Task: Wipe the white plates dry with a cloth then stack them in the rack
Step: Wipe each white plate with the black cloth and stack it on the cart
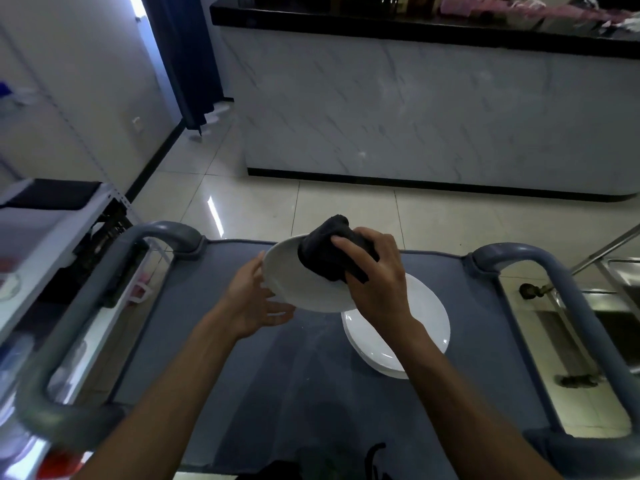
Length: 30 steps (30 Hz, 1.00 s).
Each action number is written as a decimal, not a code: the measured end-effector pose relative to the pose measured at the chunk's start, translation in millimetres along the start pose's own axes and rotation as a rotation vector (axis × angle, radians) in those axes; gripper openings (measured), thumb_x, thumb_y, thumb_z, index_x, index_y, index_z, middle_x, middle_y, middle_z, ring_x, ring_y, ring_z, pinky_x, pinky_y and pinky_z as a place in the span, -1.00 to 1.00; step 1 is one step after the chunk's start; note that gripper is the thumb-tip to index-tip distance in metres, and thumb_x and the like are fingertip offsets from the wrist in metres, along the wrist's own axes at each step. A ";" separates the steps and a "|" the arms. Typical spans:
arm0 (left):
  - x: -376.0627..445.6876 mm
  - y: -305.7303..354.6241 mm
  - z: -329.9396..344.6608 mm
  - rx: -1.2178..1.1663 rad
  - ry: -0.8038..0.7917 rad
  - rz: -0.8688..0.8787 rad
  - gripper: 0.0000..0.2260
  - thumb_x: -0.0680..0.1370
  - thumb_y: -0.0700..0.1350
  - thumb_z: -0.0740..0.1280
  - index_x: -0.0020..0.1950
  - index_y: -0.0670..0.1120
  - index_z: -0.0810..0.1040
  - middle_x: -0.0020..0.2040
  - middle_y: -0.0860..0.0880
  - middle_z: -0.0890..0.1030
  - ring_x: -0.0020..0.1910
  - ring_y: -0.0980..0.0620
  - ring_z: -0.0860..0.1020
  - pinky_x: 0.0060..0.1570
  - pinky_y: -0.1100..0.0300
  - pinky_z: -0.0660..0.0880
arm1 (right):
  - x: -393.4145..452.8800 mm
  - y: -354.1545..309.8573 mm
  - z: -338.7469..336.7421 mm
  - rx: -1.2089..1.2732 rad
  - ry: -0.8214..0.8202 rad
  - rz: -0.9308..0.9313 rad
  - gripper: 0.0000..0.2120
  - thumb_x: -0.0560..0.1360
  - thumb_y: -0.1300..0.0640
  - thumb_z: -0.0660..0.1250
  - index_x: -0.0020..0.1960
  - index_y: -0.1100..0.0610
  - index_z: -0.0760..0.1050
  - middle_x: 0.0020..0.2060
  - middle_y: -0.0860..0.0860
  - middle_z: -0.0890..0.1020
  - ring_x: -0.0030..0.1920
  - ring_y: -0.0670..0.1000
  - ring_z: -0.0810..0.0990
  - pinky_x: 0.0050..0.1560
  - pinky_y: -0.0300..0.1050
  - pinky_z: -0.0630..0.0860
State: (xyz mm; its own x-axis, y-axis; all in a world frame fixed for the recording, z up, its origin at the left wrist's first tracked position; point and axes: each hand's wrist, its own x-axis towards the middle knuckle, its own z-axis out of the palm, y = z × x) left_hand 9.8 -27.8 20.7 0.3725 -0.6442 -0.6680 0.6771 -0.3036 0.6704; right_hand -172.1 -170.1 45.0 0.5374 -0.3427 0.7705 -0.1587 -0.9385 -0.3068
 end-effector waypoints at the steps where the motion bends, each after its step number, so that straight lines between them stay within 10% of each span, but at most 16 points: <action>1: -0.3 -0.5 1.0 -0.018 -0.011 -0.010 -0.41 0.51 0.33 0.30 0.28 -0.12 0.58 0.17 -0.26 0.57 0.09 -0.35 0.59 -0.04 -0.13 0.57 | -0.4 1.8 -1.8 -0.003 0.004 -0.024 -0.48 0.44 0.34 0.50 0.32 0.01 0.47 0.23 0.08 0.43 0.12 0.19 0.53 0.07 -0.04 0.57; 20: -7.0 -13.0 24.6 -0.042 -0.055 0.009 -0.55 0.46 -0.07 0.36 0.32 -0.18 0.57 0.23 -0.33 0.57 0.08 -0.29 0.61 0.38 -0.09 0.42 | -15.9 8.3 -32.4 -0.046 0.031 -0.210 -0.69 0.58 0.23 0.40 0.28 -0.01 0.53 0.18 0.10 0.48 0.11 0.16 0.49 -0.01 0.07 0.51; 25: -10.9 -13.4 26.2 0.064 -0.078 -0.015 -0.62 0.51 -0.03 0.30 0.25 -0.18 0.62 0.13 -0.26 0.64 0.06 -0.29 0.65 -0.10 0.08 0.53 | -17.3 7.5 -37.0 -0.049 0.033 -0.242 -0.70 0.58 0.21 0.41 0.27 -0.01 0.54 0.18 0.10 0.47 0.13 0.16 0.47 0.01 0.06 0.50; 30: -10.5 -12.0 21.4 0.178 -0.089 -0.085 -0.53 0.52 0.13 0.32 0.23 -0.20 0.63 0.15 -0.27 0.66 0.06 -0.18 0.66 -0.13 0.10 0.55 | -17.1 8.6 -40.1 -0.062 0.034 -0.264 -0.69 0.57 0.19 0.42 0.28 -0.02 0.52 0.20 0.10 0.46 0.14 0.16 0.47 0.03 0.06 0.51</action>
State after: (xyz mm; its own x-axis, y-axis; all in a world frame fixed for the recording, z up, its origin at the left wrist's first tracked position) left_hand -15.8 -32.3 26.5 0.2557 -0.6683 -0.6985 0.5779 -0.4736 0.6646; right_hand -215.9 -174.0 51.6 0.5392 -0.0858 0.8378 -0.0677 -0.9960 -0.0584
